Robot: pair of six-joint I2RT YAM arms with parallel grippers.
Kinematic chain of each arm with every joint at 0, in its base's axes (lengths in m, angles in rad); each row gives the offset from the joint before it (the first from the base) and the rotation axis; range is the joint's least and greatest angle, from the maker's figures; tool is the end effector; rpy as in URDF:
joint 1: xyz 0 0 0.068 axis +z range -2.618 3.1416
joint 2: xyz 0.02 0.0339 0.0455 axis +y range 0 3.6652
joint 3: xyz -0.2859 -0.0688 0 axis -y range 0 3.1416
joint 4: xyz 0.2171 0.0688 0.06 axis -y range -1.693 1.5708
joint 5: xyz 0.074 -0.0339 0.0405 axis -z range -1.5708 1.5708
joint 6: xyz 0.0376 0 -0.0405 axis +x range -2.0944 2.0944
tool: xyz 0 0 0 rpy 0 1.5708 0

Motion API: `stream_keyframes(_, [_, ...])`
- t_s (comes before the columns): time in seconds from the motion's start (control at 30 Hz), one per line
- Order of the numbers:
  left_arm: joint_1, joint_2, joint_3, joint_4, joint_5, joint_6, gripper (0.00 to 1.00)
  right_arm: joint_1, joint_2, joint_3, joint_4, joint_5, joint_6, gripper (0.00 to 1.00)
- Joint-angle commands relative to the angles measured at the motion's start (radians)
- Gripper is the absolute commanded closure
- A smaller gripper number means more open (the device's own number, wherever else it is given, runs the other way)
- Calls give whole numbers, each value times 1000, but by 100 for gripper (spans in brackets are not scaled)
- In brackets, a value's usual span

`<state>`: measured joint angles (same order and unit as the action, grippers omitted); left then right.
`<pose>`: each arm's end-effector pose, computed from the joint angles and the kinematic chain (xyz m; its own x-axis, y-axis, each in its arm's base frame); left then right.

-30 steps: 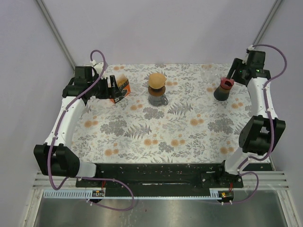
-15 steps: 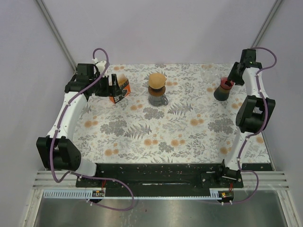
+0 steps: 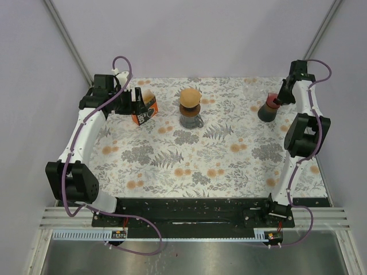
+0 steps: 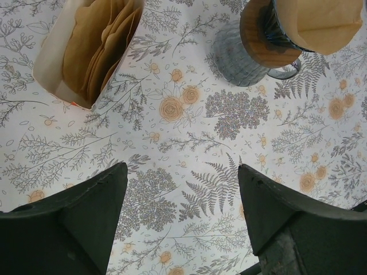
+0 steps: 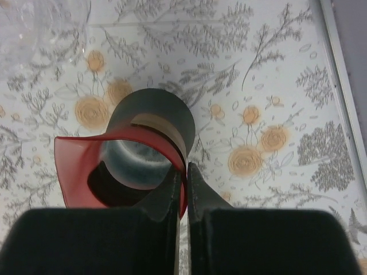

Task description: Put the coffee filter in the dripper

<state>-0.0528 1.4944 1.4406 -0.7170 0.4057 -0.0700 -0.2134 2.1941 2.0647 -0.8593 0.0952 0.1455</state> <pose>0.2949 -0.0304 0.3712 -0.7172 -0.0265 -0.6964 0.2817 0.9030 -0.3245 0.4597 -0.1033 0.2840 -0.7698 0.3145 -0.5555 0.3775 0.9260 0.0011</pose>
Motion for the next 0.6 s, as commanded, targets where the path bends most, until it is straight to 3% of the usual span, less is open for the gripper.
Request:
stream_keyframes(0.0, [13, -8, 50, 21, -8, 19, 18, 51, -215, -78, -18, -8, -14, 100])
stream_keyframes(0.2, [21, -43, 38, 7, 15, 59, 18, 209, -439, -199, -75, 43, -32, 100])
stream_keyframes(0.4, [33, -109, -8, -18, 27, 125, 16, 547, -612, -330, -84, -5, -17, 100])
stream_keyframes(0.57, [74, -157, -28, -27, 31, 147, 13, 866, -626, -406, -24, 58, 26, 100])
